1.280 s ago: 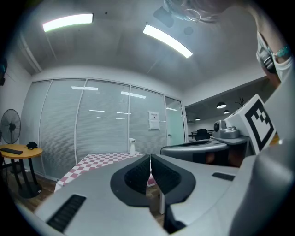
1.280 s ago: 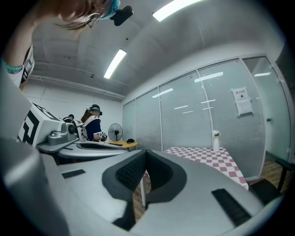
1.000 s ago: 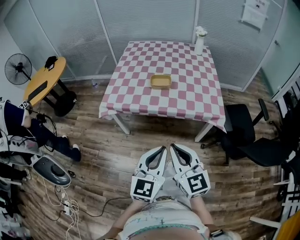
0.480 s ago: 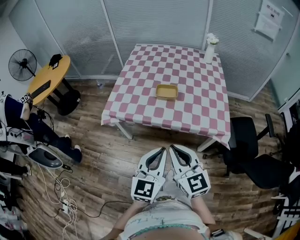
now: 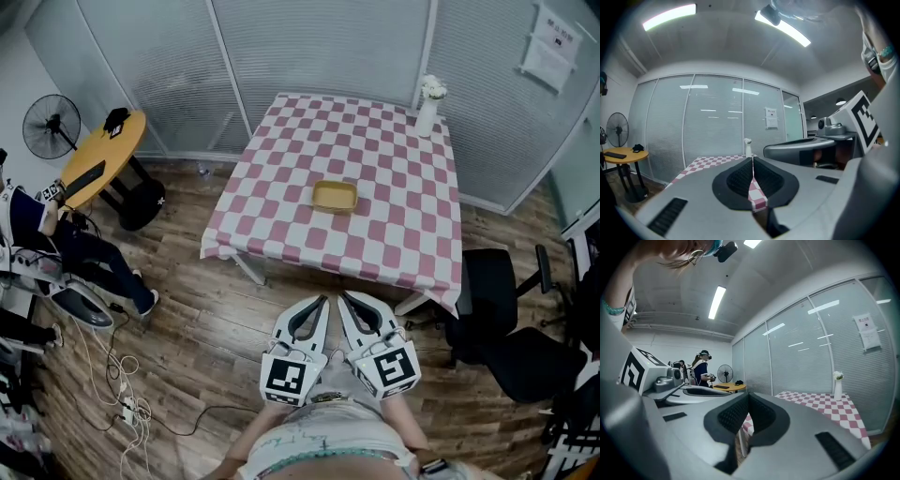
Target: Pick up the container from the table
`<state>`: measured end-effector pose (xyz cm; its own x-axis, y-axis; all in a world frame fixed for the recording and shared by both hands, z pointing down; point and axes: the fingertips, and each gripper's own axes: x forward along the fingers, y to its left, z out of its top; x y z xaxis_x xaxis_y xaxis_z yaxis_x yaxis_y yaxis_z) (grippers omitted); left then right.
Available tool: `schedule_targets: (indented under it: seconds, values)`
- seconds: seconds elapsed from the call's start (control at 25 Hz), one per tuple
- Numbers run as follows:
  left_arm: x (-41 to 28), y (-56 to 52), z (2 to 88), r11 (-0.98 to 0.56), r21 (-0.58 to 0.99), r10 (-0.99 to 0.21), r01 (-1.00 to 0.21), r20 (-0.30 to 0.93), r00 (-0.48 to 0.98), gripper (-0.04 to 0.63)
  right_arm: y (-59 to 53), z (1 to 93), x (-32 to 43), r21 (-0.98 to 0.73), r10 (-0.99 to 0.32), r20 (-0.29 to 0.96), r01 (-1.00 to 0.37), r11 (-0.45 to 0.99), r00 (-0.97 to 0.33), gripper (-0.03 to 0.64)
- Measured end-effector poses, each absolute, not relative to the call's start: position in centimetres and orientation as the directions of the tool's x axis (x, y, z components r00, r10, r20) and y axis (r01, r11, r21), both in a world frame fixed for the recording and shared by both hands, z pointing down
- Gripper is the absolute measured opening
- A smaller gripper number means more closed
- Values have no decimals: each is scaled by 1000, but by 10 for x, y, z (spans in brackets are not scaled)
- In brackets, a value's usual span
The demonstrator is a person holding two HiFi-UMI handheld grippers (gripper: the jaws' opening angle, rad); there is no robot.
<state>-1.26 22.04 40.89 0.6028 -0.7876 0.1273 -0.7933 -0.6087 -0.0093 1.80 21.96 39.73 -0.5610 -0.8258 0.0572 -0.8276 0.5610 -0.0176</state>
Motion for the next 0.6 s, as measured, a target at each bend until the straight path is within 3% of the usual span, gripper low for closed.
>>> schedule_targets:
  seconds: [0.6]
  values:
    - [22, 185, 412, -571, -16, -816, -821, 126, 564, 17, 188, 405, 62, -15, -824, 58, -826, 564, -564, -6]
